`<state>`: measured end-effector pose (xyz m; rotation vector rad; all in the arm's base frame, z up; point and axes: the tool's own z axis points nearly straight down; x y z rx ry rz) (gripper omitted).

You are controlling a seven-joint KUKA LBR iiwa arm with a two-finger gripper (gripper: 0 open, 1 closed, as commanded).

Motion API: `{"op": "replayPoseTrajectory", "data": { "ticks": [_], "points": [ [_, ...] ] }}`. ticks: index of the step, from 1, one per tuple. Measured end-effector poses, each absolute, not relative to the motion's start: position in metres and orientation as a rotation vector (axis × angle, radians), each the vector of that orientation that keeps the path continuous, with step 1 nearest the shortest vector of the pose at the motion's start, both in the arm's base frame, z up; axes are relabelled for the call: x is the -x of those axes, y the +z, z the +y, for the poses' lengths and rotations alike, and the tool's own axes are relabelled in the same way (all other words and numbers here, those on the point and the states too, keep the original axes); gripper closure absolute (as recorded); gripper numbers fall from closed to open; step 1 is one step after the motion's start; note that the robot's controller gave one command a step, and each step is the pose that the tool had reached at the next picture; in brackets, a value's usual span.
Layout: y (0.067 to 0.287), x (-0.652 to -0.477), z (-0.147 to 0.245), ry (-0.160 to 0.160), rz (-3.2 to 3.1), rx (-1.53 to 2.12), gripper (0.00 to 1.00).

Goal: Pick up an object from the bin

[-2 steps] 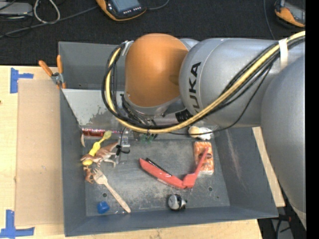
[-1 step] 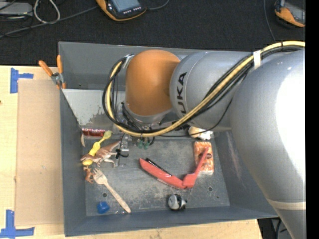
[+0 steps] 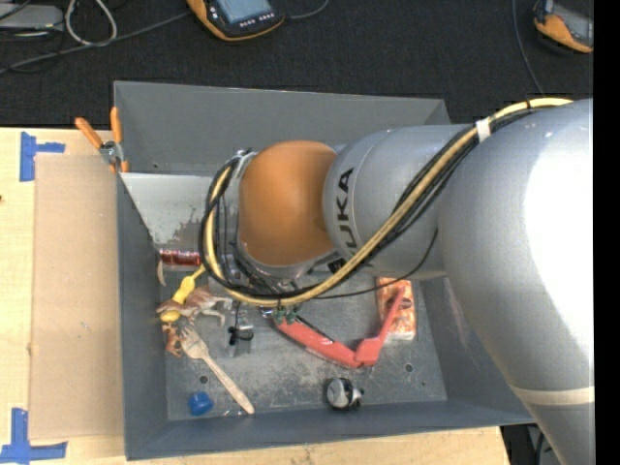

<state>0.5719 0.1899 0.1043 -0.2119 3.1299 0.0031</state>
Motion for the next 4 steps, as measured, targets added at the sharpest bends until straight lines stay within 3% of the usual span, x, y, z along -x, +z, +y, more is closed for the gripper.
{"op": "replayPoseTrajectory", "data": {
  "ticks": [1, 2, 3, 4],
  "points": [
    [0.089, -0.580, 0.148, 0.002, 3.142, 0.011, 0.00],
    [0.079, -0.598, 0.167, 0.003, 3.140, 0.029, 0.00],
    [0.075, -0.597, 0.134, 0.006, 3.123, 0.353, 0.00],
    [0.091, -0.600, 0.108, 0.006, 3.141, 0.045, 0.00]
  ]
}}
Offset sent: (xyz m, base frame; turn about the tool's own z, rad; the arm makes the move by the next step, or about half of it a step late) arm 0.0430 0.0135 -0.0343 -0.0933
